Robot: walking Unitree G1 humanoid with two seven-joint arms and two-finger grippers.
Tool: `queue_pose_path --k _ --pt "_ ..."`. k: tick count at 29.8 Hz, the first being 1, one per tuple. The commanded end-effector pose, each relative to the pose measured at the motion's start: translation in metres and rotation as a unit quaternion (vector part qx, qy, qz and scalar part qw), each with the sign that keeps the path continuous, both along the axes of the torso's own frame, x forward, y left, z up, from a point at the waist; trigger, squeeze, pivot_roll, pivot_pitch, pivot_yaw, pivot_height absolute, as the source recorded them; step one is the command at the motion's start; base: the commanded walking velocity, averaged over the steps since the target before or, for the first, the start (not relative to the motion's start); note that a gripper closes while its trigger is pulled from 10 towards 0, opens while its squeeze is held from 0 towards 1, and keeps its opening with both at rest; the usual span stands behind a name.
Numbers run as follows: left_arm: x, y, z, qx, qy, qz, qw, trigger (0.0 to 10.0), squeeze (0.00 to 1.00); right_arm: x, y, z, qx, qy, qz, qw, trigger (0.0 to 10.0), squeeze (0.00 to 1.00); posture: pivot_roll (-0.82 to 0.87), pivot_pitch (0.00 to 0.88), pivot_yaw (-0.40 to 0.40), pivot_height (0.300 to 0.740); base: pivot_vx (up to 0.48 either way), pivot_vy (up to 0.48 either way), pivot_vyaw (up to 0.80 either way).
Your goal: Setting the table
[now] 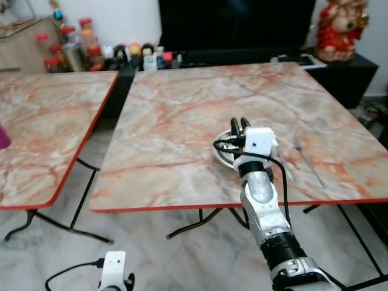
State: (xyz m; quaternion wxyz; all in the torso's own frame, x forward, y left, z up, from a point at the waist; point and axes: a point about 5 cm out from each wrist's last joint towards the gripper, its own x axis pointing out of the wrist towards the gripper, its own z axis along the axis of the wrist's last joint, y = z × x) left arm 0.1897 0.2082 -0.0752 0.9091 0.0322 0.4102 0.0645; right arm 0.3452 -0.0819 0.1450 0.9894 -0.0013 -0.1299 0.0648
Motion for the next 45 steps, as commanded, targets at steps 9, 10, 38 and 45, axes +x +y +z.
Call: queue_pose_path --k 9,10,38,45 --pt "0.003 -0.003 0.001 -0.003 -0.004 0.0 1.0 10.0 0.0 0.002 -0.01 0.001 -0.004 0.0 -0.014 1.0 10.0 0.0 0.01 0.0 0.043 0.736 0.0 0.398 0.0" --pt "0.004 -0.003 0.001 -0.004 -0.004 0.0 1.0 10.0 0.0 0.002 -0.011 0.001 -0.004 0.001 -0.015 1.0 10.0 0.0 0.01 0.0 0.043 0.736 0.0 0.398 0.0" --pt "0.001 -0.007 0.0 -0.005 -0.008 -0.008 1.0 10.0 0.0 -0.046 -0.075 -0.071 -0.042 0.105 -0.085 0.99 10.0 0.0 0.0 0.0 0.032 0.736 0.0 0.177 0.0" --pt "-0.001 -0.008 -0.001 -0.004 -0.007 -0.013 1.0 10.0 0.0 -0.06 -0.091 -0.104 -0.033 0.173 -0.109 0.978 10.0 0.0 0.0 0.0 0.033 0.736 0.0 0.0 0.0"
